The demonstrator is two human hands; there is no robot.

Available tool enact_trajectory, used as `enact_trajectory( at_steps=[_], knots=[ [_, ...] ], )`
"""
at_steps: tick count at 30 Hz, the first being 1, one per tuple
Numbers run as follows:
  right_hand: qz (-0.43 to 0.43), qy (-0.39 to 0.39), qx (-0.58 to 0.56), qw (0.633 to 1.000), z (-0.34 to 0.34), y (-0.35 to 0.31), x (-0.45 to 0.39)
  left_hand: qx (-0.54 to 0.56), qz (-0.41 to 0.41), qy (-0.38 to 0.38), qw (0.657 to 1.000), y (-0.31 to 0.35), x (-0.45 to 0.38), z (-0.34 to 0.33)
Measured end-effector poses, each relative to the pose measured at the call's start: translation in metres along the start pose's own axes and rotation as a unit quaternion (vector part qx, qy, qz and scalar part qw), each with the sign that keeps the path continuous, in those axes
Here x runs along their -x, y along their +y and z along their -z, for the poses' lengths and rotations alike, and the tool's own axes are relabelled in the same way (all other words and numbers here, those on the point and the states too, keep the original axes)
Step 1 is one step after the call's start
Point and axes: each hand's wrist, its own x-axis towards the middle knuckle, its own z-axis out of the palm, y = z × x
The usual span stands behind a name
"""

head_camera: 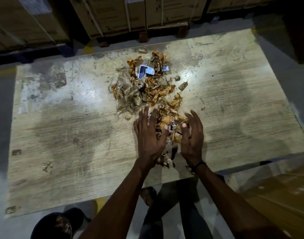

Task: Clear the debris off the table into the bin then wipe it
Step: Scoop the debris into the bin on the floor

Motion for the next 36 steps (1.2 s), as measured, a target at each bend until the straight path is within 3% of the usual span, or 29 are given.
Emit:
enact_trajectory(
  at_steps=[6,8,12,18,26,32,36],
  knots=[
    [0.003,-0.013,-0.039,0.999,-0.018,-0.005,-0.004,0.018,-0.029,-0.056,0.998,-0.007,-0.012,-0.005],
    [0.016,-0.020,-0.067,0.997,-0.029,-0.012,-0.008,0.047,-0.036,-0.040,0.997,-0.004,-0.011,-0.015],
    [-0.014,-0.010,-0.143,0.990,-0.047,-0.020,-0.007,0.172,0.031,0.033,0.984,0.011,-0.009,-0.029],
    [-0.118,-0.033,-0.270,0.955,-0.060,-0.035,-0.008,0.328,0.095,0.106,0.934,0.020,-0.015,-0.030],
    [-0.254,0.010,-0.362,0.897,-0.056,-0.053,-0.019,0.501,0.280,0.120,0.810,0.042,-0.024,-0.012],
    [-0.276,0.018,-0.412,0.868,-0.046,-0.079,-0.019,0.553,0.284,0.127,0.773,0.060,-0.020,0.013],
    [-0.230,-0.002,-0.417,0.879,-0.029,-0.108,-0.022,0.575,0.259,0.133,0.764,0.080,-0.022,0.034]
  ],
)
